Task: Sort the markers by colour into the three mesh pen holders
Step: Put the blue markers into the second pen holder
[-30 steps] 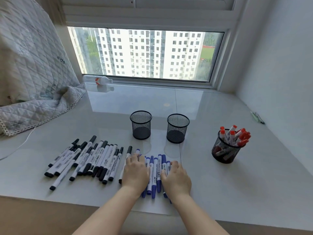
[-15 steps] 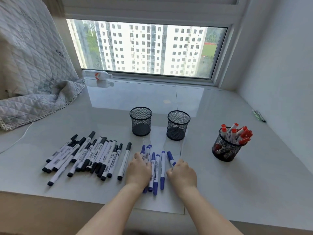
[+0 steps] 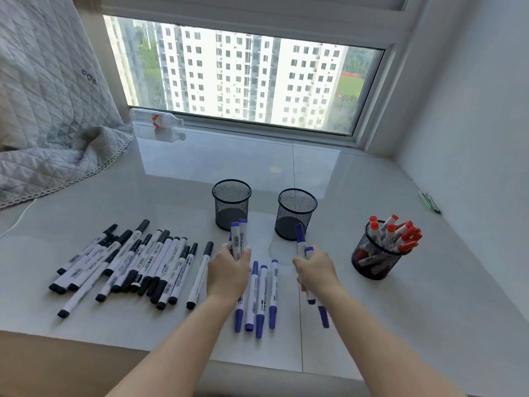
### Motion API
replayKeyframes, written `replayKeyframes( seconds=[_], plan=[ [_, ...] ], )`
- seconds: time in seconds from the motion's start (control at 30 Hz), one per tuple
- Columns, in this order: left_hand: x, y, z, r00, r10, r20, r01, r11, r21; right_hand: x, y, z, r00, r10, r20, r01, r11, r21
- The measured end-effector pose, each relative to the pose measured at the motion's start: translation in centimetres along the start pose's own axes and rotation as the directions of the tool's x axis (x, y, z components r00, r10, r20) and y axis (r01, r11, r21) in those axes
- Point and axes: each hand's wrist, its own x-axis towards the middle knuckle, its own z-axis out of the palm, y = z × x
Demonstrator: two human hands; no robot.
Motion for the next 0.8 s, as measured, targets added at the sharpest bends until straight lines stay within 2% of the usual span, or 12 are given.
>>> replayKeyframes(
  seconds=[0.1, 0.2, 0.3, 0.43, 0.5, 0.6, 0.7, 0.8],
  plan=[
    [1.3, 2.1, 0.2, 0.999, -0.012, 0.030, 0.016, 0.992, -0.122, 2.2, -3.3, -1.3, 0.991, -0.100, -0.087, 0.104, 0.994, 0.037],
    [3.1, 3.3, 0.5, 0.996, -0.047, 0.070, 0.060, 0.978, -0.198, 4.8, -7.0, -3.0, 0.958, -0.169, -0.233, 0.220, 0.952, 0.212],
    [4.7, 3.9, 1.0, 0.994, -0.039, 0.102, 0.062, 0.971, -0.231, 7.3, -9.8, -4.2, 0.905, -0.187, -0.383, 0.352, 0.834, 0.425],
    [6.4, 4.6, 1.9, 0.996, -0.015, 0.093, 0.039, 0.966, -0.257, 10.1, -11.2, -4.2, 0.850, -0.175, -0.497, 0.454, 0.720, 0.525],
    [7.2, 4.9, 2.3, 0.995, 0.005, 0.100, 0.023, 0.962, -0.272, 11.2, -11.2, -3.6, 0.851, -0.152, -0.502, 0.449, 0.705, 0.549],
    [8.2, 5.2, 3.0, 0.993, 0.036, 0.111, -0.004, 0.960, -0.281, 12.9, -10.3, -2.6, 0.864, -0.171, -0.474, 0.426, 0.750, 0.505],
    [8.9, 5.3, 3.6, 0.992, 0.066, 0.111, -0.031, 0.956, -0.291, 14.0, -8.9, -2.0, 0.905, -0.234, -0.356, 0.371, 0.843, 0.389],
    [9.3, 5.3, 4.1, 0.990, 0.090, 0.109, -0.056, 0.956, -0.287, 14.3, -7.5, -1.3, 0.924, -0.262, -0.279, 0.345, 0.884, 0.314]
  ],
)
